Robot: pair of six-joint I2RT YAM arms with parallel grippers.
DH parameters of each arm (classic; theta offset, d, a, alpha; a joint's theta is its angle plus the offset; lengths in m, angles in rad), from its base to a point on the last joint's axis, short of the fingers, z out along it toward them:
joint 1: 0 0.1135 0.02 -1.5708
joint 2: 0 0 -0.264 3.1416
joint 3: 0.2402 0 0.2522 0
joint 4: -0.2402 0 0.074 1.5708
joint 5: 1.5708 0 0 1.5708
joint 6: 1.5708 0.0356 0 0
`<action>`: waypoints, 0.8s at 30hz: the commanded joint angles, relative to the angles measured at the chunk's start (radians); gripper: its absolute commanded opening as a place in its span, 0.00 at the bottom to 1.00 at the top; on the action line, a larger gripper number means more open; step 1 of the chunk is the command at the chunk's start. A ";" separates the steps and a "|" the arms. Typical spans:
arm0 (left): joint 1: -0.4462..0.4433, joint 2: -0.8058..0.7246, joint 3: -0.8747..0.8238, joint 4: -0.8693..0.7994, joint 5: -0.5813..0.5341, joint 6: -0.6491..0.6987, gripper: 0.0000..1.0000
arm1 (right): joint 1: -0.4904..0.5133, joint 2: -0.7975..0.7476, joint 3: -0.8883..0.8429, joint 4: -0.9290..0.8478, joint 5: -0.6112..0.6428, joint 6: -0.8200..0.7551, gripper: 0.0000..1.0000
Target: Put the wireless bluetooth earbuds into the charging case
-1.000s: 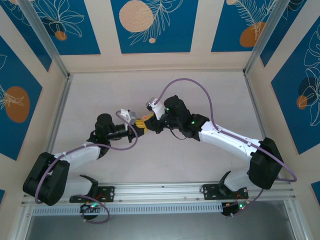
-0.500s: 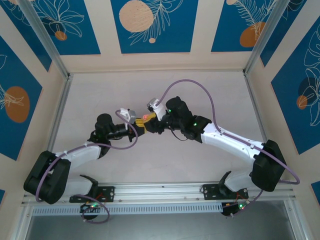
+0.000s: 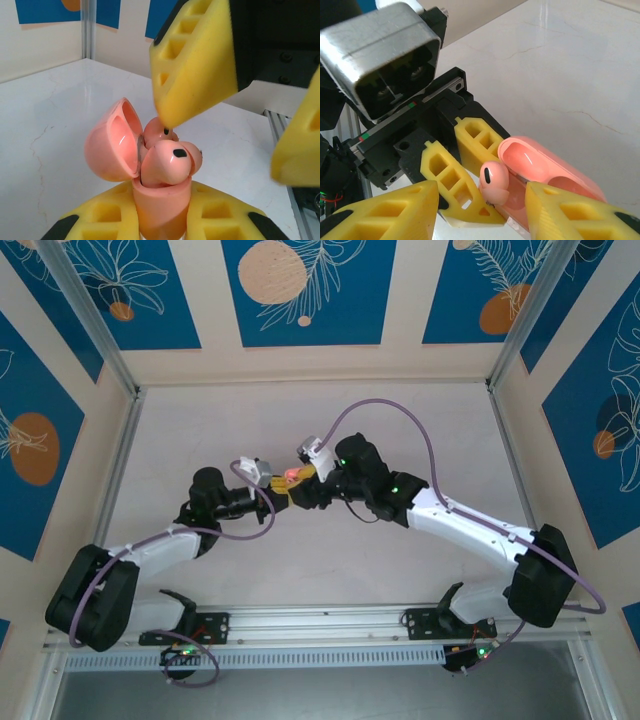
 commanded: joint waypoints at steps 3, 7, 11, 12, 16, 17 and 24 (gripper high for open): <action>-0.008 -0.030 0.013 -0.041 -0.012 0.050 0.15 | -0.003 -0.079 0.001 0.007 -0.003 0.031 0.50; -0.008 -0.039 0.016 -0.069 -0.021 0.071 0.15 | -0.019 -0.107 -0.003 -0.005 -0.019 0.062 0.49; -0.009 -0.048 0.017 -0.098 -0.031 0.089 0.15 | -0.044 -0.106 -0.001 -0.032 -0.062 0.124 0.45; -0.009 -0.050 0.017 -0.103 -0.033 0.091 0.14 | -0.049 -0.101 0.001 -0.038 -0.083 0.137 0.43; -0.010 -0.056 0.017 -0.110 -0.031 0.097 0.15 | -0.068 -0.058 0.019 -0.088 -0.150 0.190 0.35; -0.009 -0.057 0.017 -0.113 -0.032 0.097 0.15 | -0.071 -0.049 0.022 -0.094 -0.163 0.199 0.33; -0.009 -0.060 0.017 -0.106 -0.032 0.089 0.15 | -0.082 0.000 0.029 -0.081 -0.217 0.237 0.27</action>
